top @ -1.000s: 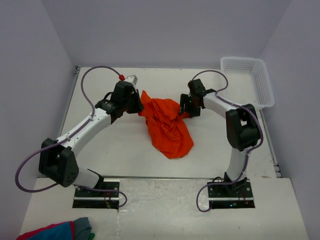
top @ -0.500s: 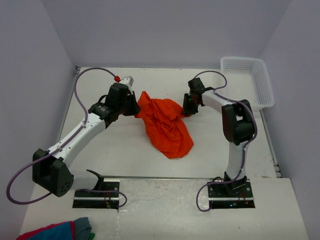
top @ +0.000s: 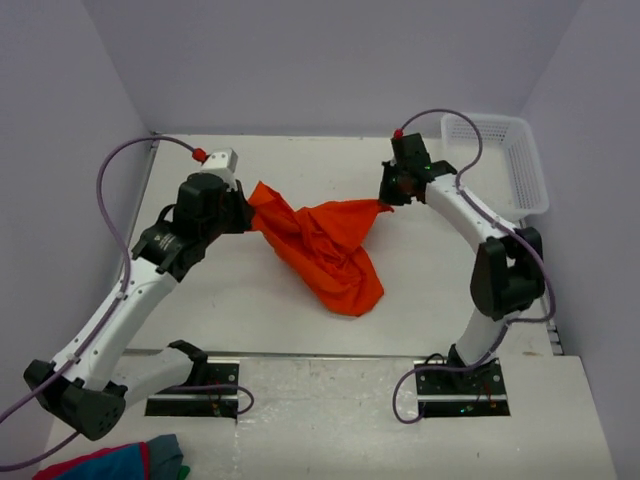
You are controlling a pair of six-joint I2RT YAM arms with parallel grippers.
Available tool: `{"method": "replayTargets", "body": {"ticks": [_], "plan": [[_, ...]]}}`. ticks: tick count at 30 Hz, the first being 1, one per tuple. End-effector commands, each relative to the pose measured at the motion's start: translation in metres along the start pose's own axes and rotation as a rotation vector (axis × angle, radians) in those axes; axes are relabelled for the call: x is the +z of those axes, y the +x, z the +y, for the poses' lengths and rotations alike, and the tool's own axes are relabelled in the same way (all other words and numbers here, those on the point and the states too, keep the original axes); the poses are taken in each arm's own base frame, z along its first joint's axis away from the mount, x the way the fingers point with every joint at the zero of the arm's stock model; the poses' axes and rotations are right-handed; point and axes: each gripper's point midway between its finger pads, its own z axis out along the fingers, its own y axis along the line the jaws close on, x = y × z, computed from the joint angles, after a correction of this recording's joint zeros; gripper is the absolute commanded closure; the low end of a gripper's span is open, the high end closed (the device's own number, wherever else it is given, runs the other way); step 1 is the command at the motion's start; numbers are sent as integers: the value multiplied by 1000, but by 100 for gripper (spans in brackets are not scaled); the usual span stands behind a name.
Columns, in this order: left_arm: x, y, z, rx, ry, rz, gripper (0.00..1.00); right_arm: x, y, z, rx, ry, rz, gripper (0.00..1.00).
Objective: Fold and stack the t-shirts
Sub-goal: Flatten out the tshirt
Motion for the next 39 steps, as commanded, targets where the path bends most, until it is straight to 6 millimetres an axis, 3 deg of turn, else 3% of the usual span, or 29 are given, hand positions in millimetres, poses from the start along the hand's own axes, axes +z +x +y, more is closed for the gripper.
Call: {"method": "replayTargets", "body": {"ticks": [1,2,3,5,6,8,11,12,14,15,18,21,24,27,29,32,34,35,36,37,38,39], "plan": [[-53,-56,-2,53,15,-208,100,-106,-49,7,-68,-18,-242,100],[-62,-63,0,66,9,-239,100,-124,-54,7,-87,-22,-282,100],[-76,-70,0,72,19,-274,100,-156,-61,9,-96,-35,-353,100],[-101,-87,0,86,20,-340,100,-193,-65,10,-131,-49,-410,100],[-115,-98,-2,89,29,-378,100,-225,-69,11,-135,-61,-464,100],[-137,-109,-2,101,40,-437,100,-256,-71,14,-163,-88,-520,100],[-172,-130,-7,109,72,-523,100,-320,-69,24,-196,-167,-630,100],[-193,-141,-10,107,95,-572,100,-342,-70,30,-207,-200,-668,100],[-212,-149,-12,120,108,-605,100,-371,-58,33,-230,-240,-695,100],[-233,-160,-15,120,127,-652,100,-387,-54,35,-238,-259,-714,100],[-260,-170,-15,131,138,-699,100,-426,-36,44,-266,-362,-764,100],[-307,-183,-18,135,182,-796,100,-471,-20,48,-281,-459,-838,100],[-338,-189,-16,133,199,-868,100,-496,-9,47,-290,-504,-868,100],[-343,-192,-8,116,157,-887,100,-498,0,48,-291,-529,-849,100],[-326,-194,-1,87,97,-857,100,-490,-3,49,-275,-524,-837,100],[-265,-187,0,83,24,-719,100,-450,-17,52,-251,-464,-755,100],[-220,-175,3,86,-31,-613,100,-411,-28,59,-248,-439,-688,100],[-187,-171,7,83,-90,-544,100,-390,-30,61,-242,-422,-648,100],[-169,-166,10,85,-122,-497,100,-378,-37,64,-239,-417,-638,100],[-155,-164,11,85,-146,-463,100,-348,-44,66,-231,-377,-577,100],[-127,-161,15,92,-207,-407,100,-333,-48,67,-229,-358,-547,100],[-112,-158,19,97,-241,-374,100,-318,-51,68,-228,-339,-518,100]]}}
